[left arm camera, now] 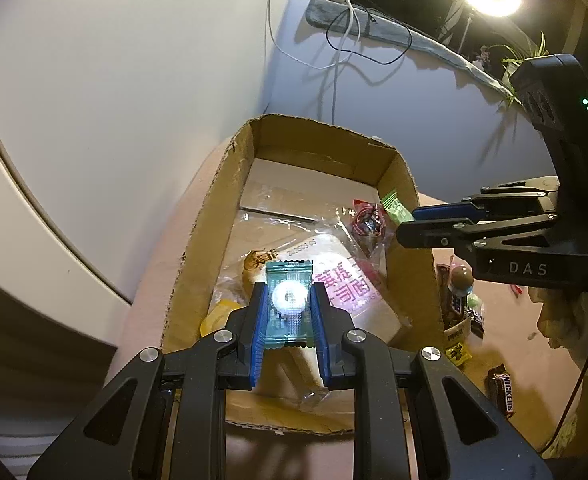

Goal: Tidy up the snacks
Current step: 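Carry the teal mint and green candy into the box and release both, then move both tools back over the Snickers bar on the table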

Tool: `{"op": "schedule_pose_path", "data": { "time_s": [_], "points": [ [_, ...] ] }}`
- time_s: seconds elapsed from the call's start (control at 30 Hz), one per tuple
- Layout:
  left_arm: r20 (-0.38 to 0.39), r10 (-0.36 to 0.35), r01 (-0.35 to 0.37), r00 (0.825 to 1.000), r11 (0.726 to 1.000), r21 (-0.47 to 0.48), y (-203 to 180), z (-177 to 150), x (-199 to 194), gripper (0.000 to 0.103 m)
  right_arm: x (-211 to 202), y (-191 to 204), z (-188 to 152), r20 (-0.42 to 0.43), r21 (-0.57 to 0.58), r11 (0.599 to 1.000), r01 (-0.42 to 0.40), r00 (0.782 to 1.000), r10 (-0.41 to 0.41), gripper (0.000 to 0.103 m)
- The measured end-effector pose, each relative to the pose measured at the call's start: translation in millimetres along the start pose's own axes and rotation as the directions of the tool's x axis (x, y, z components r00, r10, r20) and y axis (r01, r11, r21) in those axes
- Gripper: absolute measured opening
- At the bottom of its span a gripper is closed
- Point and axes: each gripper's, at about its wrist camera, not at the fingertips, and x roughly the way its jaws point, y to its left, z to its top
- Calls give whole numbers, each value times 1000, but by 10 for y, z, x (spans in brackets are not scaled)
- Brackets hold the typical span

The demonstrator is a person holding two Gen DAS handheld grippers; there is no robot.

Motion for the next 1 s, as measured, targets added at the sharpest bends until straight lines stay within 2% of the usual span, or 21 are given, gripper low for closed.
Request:
{"op": "schedule_pose_path", "data": {
  "time_s": [0.17, 0.2, 0.23, 0.3, 0.37, 0.4, 0.47, 0.8, 1.0],
  "points": [
    [-10, 4, -4, 1000, 1000, 2, -9, 4, 10, 22, 6, 16, 10, 0, -1, 1000, 4, 1000, -4, 25],
    [-12, 6, -6, 1000, 1000, 2, -10, 2, 13, 23, 6, 16, 13, 0, -2, 1000, 7, 1000, -7, 29],
    [-14, 9, -9, 1000, 1000, 1, -9, 2, 16, 26, 5, 22, 15, 1, -2, 1000, 13, 1000, -13, 34],
    [-12, 14, -14, 1000, 1000, -2, -7, 4, 17, 41, -14, 26, 13, 12, -2, 1000, 27, 1000, -27, 59],
    [-9, 17, -17, 1000, 1000, -9, 3, 1, 7, 46, -46, 25, 10, 26, 0, 999, 40, 999, -40, 73],
    [-11, 19, -19, 1000, 1000, -13, 7, 2, 4, 52, -70, 15, 7, 36, 7, 999, 46, 998, -47, 79],
    [-10, 25, -25, 1000, 1000, -18, 15, -1, -6, 55, -100, -13, 4, 43, 22, 999, 47, 998, -48, 84],
    [1, 11, -11, 1000, 1000, -7, -92, 4, -80, 55, -268, -156, -121, 36, 48, 997, 64, 997, -66, 84],
    [6, -31, 31, 1000, 999, 10, -246, -25, -153, 55, -480, -308, -372, 35, 80, 994, 78, 996, -81, 84]
  ]
}}
